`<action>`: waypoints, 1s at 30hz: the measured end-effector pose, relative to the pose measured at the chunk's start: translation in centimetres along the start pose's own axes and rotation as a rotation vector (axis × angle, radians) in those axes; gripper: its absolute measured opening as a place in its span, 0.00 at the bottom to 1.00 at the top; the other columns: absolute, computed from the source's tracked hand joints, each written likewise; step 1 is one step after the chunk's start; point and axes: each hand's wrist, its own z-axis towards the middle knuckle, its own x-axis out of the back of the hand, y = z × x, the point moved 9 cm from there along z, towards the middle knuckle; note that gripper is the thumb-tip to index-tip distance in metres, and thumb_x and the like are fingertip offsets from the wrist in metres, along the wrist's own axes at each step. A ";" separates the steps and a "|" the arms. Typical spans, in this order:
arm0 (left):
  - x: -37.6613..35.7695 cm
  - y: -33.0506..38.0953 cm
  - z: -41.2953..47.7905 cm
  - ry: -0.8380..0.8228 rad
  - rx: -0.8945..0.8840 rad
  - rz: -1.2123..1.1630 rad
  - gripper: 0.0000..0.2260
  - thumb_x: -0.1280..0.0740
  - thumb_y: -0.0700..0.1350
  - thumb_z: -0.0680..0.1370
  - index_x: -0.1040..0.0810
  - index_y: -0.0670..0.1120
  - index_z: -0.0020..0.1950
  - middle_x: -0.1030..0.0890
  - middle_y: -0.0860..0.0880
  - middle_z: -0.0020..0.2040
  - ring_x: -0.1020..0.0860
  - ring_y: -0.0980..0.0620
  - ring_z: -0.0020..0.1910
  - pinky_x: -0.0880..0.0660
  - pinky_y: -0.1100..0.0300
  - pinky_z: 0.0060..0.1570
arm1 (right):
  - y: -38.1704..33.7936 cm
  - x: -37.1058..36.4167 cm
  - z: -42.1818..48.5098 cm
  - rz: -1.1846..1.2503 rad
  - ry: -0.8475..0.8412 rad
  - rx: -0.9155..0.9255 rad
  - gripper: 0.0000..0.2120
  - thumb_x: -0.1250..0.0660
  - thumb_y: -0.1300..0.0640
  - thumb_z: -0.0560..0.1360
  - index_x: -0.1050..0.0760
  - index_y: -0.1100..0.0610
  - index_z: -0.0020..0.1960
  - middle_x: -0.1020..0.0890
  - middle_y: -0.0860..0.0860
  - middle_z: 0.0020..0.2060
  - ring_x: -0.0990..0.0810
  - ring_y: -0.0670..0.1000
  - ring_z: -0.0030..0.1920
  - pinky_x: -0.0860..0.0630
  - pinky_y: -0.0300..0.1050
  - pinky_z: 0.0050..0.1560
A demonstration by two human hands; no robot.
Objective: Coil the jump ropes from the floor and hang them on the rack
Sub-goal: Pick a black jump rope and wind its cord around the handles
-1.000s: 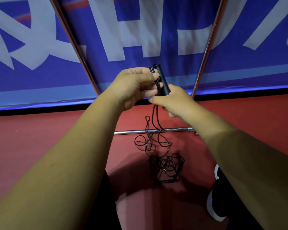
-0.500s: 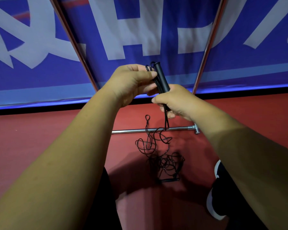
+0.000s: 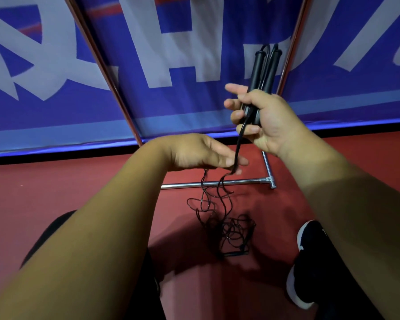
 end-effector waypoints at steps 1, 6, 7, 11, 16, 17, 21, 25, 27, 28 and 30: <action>0.2 0.1 -0.1 0.006 -0.010 0.042 0.11 0.31 0.45 0.83 0.15 0.50 0.64 0.16 0.53 0.64 0.23 0.58 0.70 0.36 0.53 0.78 | -0.2 0.2 -0.1 -0.011 0.005 0.010 0.17 0.40 0.62 0.84 0.22 0.59 0.70 0.14 0.54 0.45 0.24 0.45 0.35 0.40 0.34 0.22; 0.1 0.2 0.1 0.028 -0.030 0.067 0.07 0.31 0.44 0.83 0.14 0.46 0.57 0.15 0.45 0.52 0.15 0.45 0.56 0.24 0.55 0.66 | -0.8 0.5 -0.6 -0.070 0.027 0.036 0.16 0.39 0.61 0.84 0.22 0.58 0.70 0.12 0.57 0.51 0.18 0.48 0.39 0.39 0.35 0.24; 0.1 0.0 0.2 0.036 -0.015 0.032 0.06 0.31 0.43 0.83 0.15 0.45 0.54 0.16 0.44 0.50 0.15 0.45 0.51 0.22 0.53 0.61 | -1.0 0.5 -0.7 -0.079 0.032 0.040 0.16 0.39 0.61 0.85 0.23 0.58 0.70 0.12 0.58 0.53 0.16 0.49 0.41 0.38 0.35 0.24; 2.3 -1.0 0.5 0.245 0.081 0.116 0.06 0.36 0.44 0.86 0.21 0.44 0.52 0.14 0.44 0.47 0.23 0.49 0.33 0.25 0.57 0.34 | -1.1 0.4 -0.7 -0.182 0.023 0.038 0.16 0.39 0.60 0.86 0.29 0.57 0.73 0.12 0.60 0.55 0.11 0.58 0.52 0.33 0.37 0.25; 7.4 -1.7 -0.9 0.651 0.173 0.262 0.07 0.34 0.46 0.83 0.21 0.44 0.50 0.19 0.48 0.37 0.27 0.48 0.33 0.27 0.59 0.29 | 0.9 0.2 -0.8 -0.346 -0.018 -0.059 0.13 0.32 0.62 0.84 0.27 0.61 0.67 0.14 0.60 0.58 0.12 0.62 0.56 0.17 0.46 0.34; 7.9 -1.5 -1.3 0.703 0.167 0.222 0.07 0.34 0.46 0.83 0.21 0.43 0.50 0.21 0.48 0.36 0.28 0.48 0.32 0.28 0.61 0.27 | 1.3 0.1 -0.8 -0.379 -0.037 -0.084 0.10 0.30 0.63 0.82 0.25 0.61 0.62 0.15 0.59 0.57 0.13 0.62 0.57 0.15 0.50 0.39; 8.8 -0.9 -2.1 0.799 0.074 -0.138 0.03 0.33 0.41 0.78 0.20 0.44 0.49 0.27 0.48 0.34 0.32 0.51 0.29 0.32 0.63 0.26 | 3.8 -0.4 -1.2 -0.529 -0.170 -0.216 0.10 0.29 0.67 0.80 0.25 0.69 0.58 0.19 0.69 0.56 0.17 0.65 0.65 0.13 0.55 0.49; 8.8 -1.0 -1.8 0.741 -0.022 -0.543 0.14 0.41 0.45 0.72 0.18 0.42 0.48 0.28 0.44 0.35 0.36 0.49 0.30 0.37 0.57 0.34 | 6.7 -1.3 -2.3 -0.715 -0.353 -0.352 0.24 0.33 0.71 0.79 0.30 0.64 0.74 0.25 0.71 0.71 0.21 0.67 0.69 0.14 0.50 0.55; 8.7 -1.0 -2.0 0.722 0.015 -0.515 0.20 0.43 0.47 0.77 0.18 0.38 0.58 0.24 0.40 0.37 0.32 0.47 0.30 0.35 0.56 0.35 | 8.1 -1.6 -3.1 -0.822 -0.446 -0.422 0.29 0.35 0.72 0.79 0.34 0.56 0.77 0.20 0.60 0.69 0.15 0.61 0.63 0.15 0.54 0.59; 8.4 -0.7 -1.8 0.687 0.026 -0.462 0.21 0.44 0.49 0.79 0.19 0.38 0.61 0.22 0.38 0.38 0.30 0.46 0.31 0.35 0.57 0.34 | 8.6 -1.5 -3.4 -0.880 -0.473 -0.455 0.30 0.36 0.71 0.79 0.36 0.54 0.77 0.19 0.56 0.68 0.13 0.59 0.59 0.15 0.55 0.59; 7.2 0.2 -1.6 0.627 0.035 -0.265 0.19 0.42 0.50 0.80 0.18 0.41 0.60 0.18 0.38 0.39 0.28 0.46 0.33 0.35 0.56 0.34 | 9.6 -1.1 -3.8 -0.963 -0.501 -0.539 0.32 0.35 0.70 0.78 0.41 0.50 0.76 0.19 0.55 0.67 0.11 0.61 0.53 0.14 0.57 0.56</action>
